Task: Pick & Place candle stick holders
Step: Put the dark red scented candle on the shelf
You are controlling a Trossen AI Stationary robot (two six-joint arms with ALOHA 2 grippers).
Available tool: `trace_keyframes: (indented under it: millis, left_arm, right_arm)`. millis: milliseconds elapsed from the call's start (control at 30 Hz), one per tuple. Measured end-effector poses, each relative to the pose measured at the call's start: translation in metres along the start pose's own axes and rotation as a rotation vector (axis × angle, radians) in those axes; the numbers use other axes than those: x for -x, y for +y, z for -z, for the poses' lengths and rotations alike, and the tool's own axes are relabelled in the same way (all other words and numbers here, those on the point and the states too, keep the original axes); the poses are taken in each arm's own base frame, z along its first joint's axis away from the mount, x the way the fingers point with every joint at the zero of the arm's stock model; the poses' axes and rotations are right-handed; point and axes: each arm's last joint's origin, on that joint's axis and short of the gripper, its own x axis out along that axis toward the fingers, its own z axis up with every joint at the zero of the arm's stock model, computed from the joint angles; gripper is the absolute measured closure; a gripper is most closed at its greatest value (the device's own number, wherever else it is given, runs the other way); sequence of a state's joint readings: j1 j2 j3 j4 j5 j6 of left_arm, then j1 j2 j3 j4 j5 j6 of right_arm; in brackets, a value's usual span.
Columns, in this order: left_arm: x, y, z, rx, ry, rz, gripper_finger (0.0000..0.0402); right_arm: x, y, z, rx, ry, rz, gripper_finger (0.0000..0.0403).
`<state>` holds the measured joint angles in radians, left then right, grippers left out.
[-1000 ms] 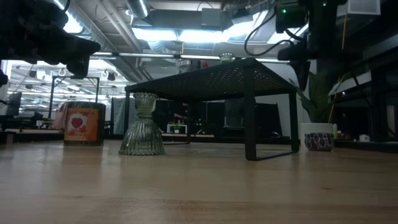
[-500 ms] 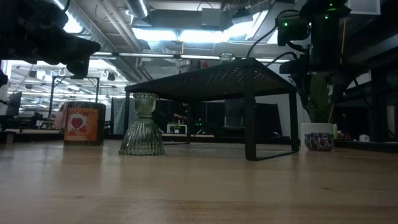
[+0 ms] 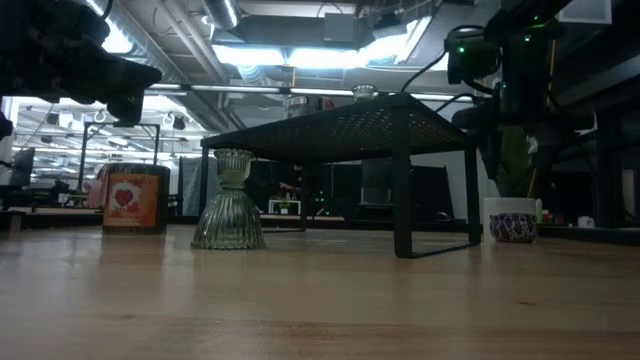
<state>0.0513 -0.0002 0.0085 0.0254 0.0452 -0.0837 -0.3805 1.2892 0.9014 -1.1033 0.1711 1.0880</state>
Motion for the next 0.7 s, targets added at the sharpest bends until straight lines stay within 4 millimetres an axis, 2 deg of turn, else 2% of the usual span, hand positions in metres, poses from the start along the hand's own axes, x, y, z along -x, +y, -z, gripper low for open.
trace_keyframes:
  millis: [433,700]
  left_arm:
    - [0.0,0.0,0.0,0.0,0.0,0.0,0.04]
    - [0.0,0.0,0.0001,0.0,0.0,0.0,0.04]
  right_arm:
    - [-0.0004,0.0012,0.0,0.008,-0.007,-0.011,0.0022]
    - [-0.0017,-0.0006,-0.0076,-0.022,-0.04,-0.01,0.0022]
